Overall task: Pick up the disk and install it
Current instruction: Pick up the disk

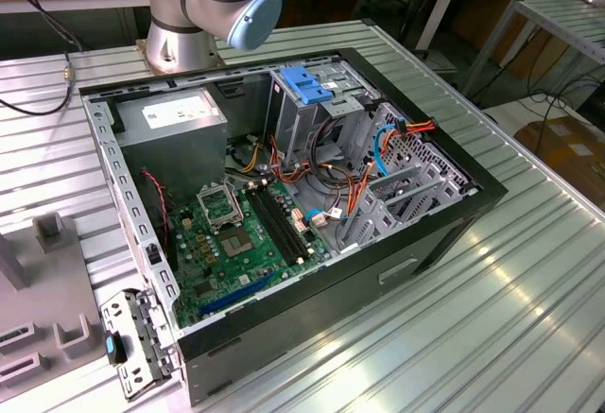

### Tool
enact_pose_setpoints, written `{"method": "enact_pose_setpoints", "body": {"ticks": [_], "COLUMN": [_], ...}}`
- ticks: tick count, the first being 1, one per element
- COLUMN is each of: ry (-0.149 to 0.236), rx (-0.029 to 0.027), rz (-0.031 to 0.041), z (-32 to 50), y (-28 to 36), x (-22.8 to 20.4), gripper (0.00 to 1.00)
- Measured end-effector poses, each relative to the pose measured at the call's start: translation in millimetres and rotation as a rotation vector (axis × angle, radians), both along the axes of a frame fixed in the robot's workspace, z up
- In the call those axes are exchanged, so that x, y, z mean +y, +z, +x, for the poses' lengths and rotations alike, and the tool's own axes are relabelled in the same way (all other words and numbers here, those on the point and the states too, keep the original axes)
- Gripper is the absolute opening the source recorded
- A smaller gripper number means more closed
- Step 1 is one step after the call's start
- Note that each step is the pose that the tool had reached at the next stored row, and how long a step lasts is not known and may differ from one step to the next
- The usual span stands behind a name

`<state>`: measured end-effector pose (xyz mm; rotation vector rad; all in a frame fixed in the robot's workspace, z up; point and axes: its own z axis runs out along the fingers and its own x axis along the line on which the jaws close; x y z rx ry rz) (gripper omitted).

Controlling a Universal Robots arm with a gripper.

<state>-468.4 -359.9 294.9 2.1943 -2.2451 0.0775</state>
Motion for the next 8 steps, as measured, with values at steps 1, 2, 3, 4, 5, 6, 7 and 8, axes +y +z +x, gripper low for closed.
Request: {"method": "enact_pose_setpoints", "body": {"ticks": [1, 2, 3, 4, 5, 6, 7, 8], "ry": [0.000, 0.000, -0.001, -0.002, -0.003, -0.003, -0.003, -0.003], "rx": [-0.0003, -0.0003, -0.0003, -0.0003, -0.0002, -0.0001, -0.0001, -0.0001], "rz": [0.0001, 0.0001, 0.0001, 0.0001, 0.0001, 0.0001, 0.0001, 0.0000], "z": [0.0, 0.0, 0.0, 0.0, 0.0, 0.0, 0.0, 0.0], "y": [-0.2, -0.2, -0.2, -0.2, -0.1, -0.1, -0.1, -0.1], "x": [0.0, 0.0, 0.0, 0.0, 0.0, 0.0, 0.0, 0.0], "gripper": [0.37, 0.37, 0.37, 0.37, 0.37, 0.37, 0.37, 0.37]}}
